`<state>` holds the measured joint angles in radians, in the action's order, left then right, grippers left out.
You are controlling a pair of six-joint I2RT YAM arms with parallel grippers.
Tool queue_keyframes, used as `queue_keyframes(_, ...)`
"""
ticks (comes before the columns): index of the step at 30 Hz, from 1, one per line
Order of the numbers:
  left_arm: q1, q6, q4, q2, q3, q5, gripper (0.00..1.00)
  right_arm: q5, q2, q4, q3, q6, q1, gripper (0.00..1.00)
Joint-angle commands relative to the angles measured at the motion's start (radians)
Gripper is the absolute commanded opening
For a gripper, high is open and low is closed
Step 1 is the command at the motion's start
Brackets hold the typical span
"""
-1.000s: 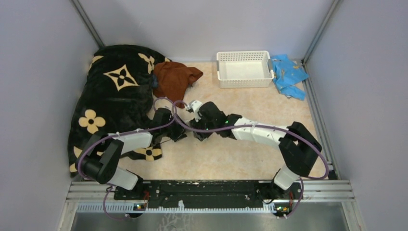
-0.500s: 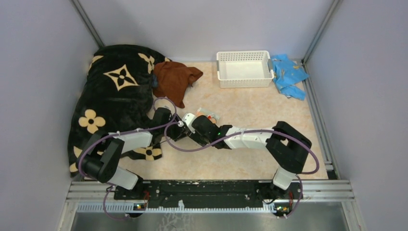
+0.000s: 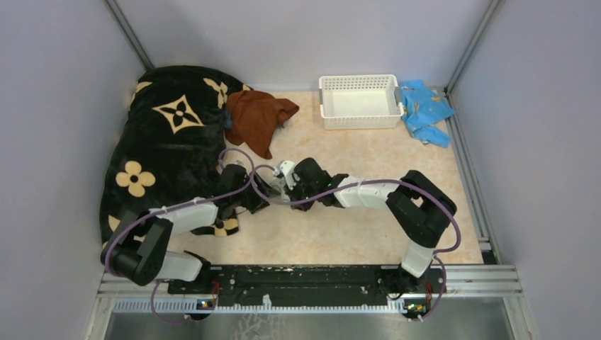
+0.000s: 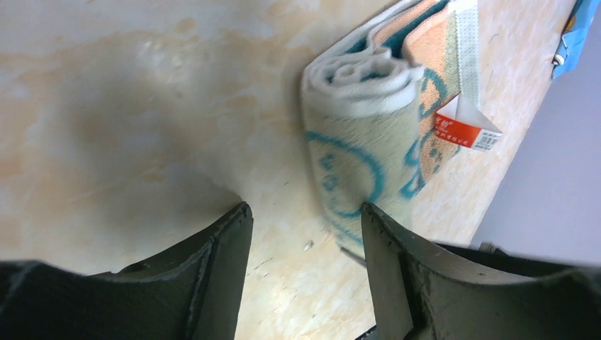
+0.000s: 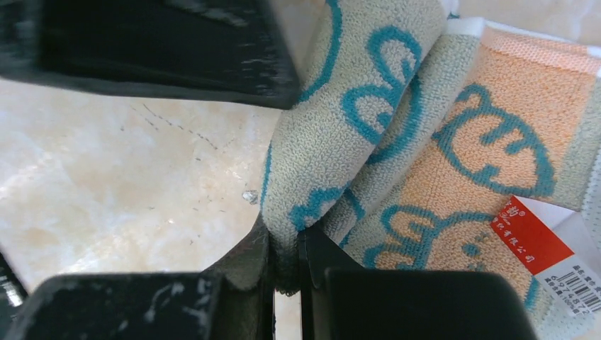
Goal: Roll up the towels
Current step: Roll the towel at the center of the board.
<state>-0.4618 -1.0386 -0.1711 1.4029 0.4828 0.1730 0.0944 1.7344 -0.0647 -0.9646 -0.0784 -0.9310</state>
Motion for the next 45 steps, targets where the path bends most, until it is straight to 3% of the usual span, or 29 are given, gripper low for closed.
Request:
queue_keyframes(1, 0.009, 0.003, 0.028, -0.106, -0.065, -0.016, 0.65, 0.402, -0.039, 0.102, 0.025, 0.161, 0.11, 0.0)
queue_keyframes(7, 0.01, 0.016, 0.006, -0.149, -0.062, -0.002, 0.66, 0.739, 0.054, 0.316, 0.088, 0.387, 0.245, 0.0)
queue_keyframes(12, 0.009, 0.029, -0.034, -0.099, -0.024, 0.01, 0.66, 0.878, 0.148, 0.465, 0.107, 0.551, 0.311, 0.0)
queue_keyframes(21, 0.009, 0.054, -0.054, 0.108, 0.078, 0.014, 0.62, 0.866, 0.24, 0.556, 0.154, 0.689, 0.344, 0.03)
queue_keyframes(26, 0.007, 0.068, -0.003, 0.201, 0.112, 0.033, 0.48, 0.705, 0.123, 0.377, 0.16, 0.571, 0.344, 0.19)
queue_keyframes(27, 0.007, 0.067, 0.006, 0.21, 0.112, 0.03, 0.48, 0.657, 0.087, 0.324, 0.156, 0.54, 0.343, 0.24)
queue_keyframes(29, 0.005, 0.068, 0.019, 0.222, 0.11, 0.021, 0.48, 0.548, 0.015, 0.216, 0.138, 0.474, 0.332, 0.41)
queue_keyframes(32, 0.005, 0.068, 0.035, 0.225, 0.104, 0.006, 0.48, 0.341, -0.1, 0.049, 0.088, 0.354, 0.273, 0.51)
queue_keyframes(39, 0.004, 0.071, 0.065, 0.223, 0.107, -0.009, 0.49, -0.166, -0.201, -0.076, 0.006, 0.13, 0.022, 0.56)
queue_keyframes(45, 0.004, 0.071, 0.069, 0.222, 0.108, -0.012, 0.49, -0.374, -0.122, -0.03, -0.021, 0.017, -0.136, 0.56)
